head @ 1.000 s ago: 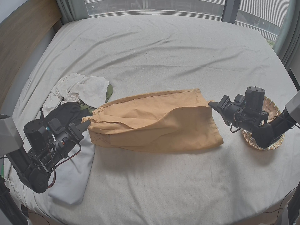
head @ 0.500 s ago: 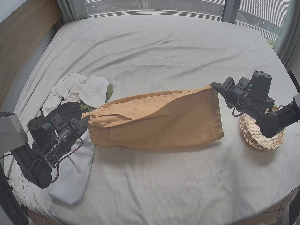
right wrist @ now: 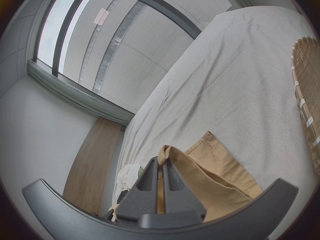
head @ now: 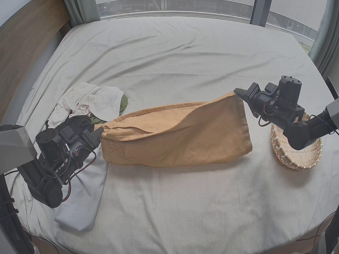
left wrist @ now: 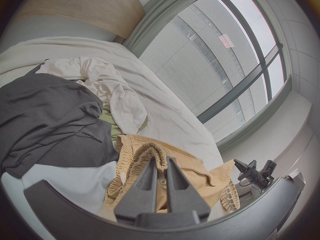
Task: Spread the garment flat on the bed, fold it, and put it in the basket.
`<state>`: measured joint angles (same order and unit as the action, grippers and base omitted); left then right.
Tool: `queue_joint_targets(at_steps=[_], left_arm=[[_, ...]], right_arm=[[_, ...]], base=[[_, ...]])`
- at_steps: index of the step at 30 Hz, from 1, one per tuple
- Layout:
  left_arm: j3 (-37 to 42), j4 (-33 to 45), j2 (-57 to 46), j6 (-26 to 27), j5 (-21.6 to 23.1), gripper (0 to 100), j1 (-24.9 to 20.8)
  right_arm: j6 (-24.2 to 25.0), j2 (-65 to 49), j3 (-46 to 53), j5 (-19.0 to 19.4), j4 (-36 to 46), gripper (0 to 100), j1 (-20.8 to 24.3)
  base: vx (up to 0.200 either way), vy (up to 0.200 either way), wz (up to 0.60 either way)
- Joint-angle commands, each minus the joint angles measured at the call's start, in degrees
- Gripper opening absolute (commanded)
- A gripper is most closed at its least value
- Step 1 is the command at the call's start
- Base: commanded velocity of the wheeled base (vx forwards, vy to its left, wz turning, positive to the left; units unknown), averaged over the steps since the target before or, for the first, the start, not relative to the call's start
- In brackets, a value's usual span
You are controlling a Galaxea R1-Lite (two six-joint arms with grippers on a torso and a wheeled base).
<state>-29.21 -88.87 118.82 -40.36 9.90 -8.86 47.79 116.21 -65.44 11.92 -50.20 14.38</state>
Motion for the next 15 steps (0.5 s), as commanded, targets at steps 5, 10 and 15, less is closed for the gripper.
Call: queue_joint_targets(at_steps=[5, 10, 15], left_arm=[[-5.9, 0.1, 6.4, -0.1, -1.6, 0, 1.3], [-7.1, 0.0, 7.2, -0.3, -2.0, 0, 1.7], [-8.0, 0.0, 7.5, -0.7, -1.7, 0, 1.4]], right_arm=[[-0.2, 5.2, -3.8, -0.1, -2.1, 0, -0.2], [-1.3, 6.4, -4.1, -0.1, -2.6, 0, -0.4], [-2.0, 7.9, -3.9, -0.1, -5.4, 0, -0.2]], base=[[0.000, 0.000, 0.00], [0.000, 0.000, 0.00], [0.000, 0.000, 0.00]])
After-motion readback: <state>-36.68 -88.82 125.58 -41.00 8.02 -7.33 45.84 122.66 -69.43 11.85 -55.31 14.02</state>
